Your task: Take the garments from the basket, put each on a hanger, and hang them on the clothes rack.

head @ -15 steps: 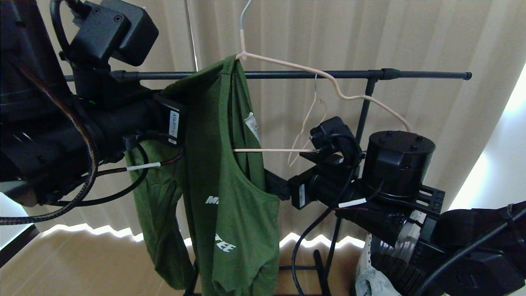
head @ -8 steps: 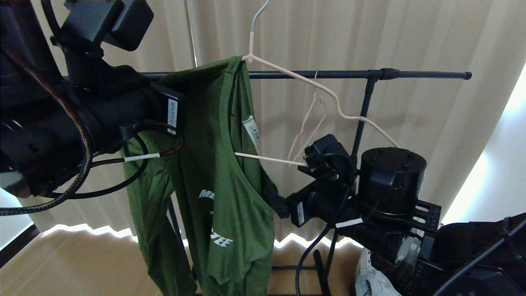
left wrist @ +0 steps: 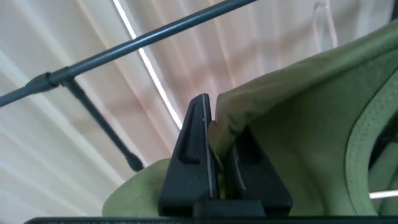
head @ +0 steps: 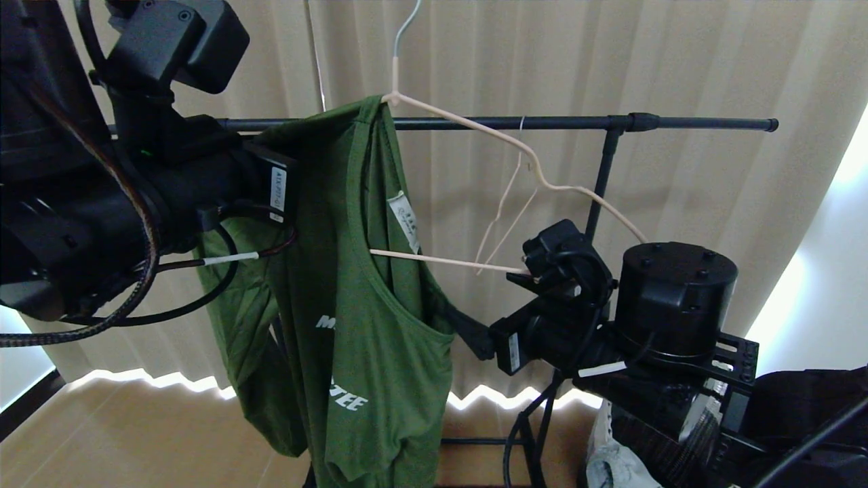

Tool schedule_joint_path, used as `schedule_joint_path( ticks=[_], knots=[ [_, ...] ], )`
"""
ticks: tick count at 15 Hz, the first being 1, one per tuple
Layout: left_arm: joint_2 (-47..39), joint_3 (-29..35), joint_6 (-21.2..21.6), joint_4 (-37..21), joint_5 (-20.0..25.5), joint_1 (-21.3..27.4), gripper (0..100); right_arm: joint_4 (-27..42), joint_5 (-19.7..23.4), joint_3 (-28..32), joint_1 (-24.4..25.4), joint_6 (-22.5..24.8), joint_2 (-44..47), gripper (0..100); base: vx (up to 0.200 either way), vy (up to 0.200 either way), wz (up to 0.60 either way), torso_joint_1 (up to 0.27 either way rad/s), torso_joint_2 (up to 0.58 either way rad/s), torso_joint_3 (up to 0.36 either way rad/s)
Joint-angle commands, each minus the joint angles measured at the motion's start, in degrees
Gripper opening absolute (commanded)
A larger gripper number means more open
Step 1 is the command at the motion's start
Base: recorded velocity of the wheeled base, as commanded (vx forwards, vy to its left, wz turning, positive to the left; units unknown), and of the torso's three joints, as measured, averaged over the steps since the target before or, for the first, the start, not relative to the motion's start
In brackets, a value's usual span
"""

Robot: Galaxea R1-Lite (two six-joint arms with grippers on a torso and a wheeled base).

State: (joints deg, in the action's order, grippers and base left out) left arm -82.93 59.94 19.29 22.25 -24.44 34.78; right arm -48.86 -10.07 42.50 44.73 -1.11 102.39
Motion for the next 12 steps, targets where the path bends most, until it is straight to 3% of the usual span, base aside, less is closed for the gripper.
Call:
schedule_joint_path(
  ticks=[1, 6, 12],
  knots=[
    [-0.9, -0.5, 0.1, -0.2, -0.1, -0.4, 0, -0.1, 0.0, 0.5, 0.1, 0.1, 0.0, 100, 0.0, 0.0, 0.0, 0.0, 0.0, 0.0],
    [-2.4, -0.5, 0.0, -0.1, -4.6, -0.2, 0, -0.9, 0.1, 0.9, 1.1, 0.9, 0.6, 100, 0.0, 0.0, 0.0, 0.0, 0.0, 0.0],
    [-2.8, -0.1, -0.5, 0.1, -4.9, 0.6, 0, -0.9, 0.7, 3.1, 1.6, 1.5, 3.2, 100, 0.0, 0.0, 0.0, 0.0, 0.0, 0.0]
  ],
)
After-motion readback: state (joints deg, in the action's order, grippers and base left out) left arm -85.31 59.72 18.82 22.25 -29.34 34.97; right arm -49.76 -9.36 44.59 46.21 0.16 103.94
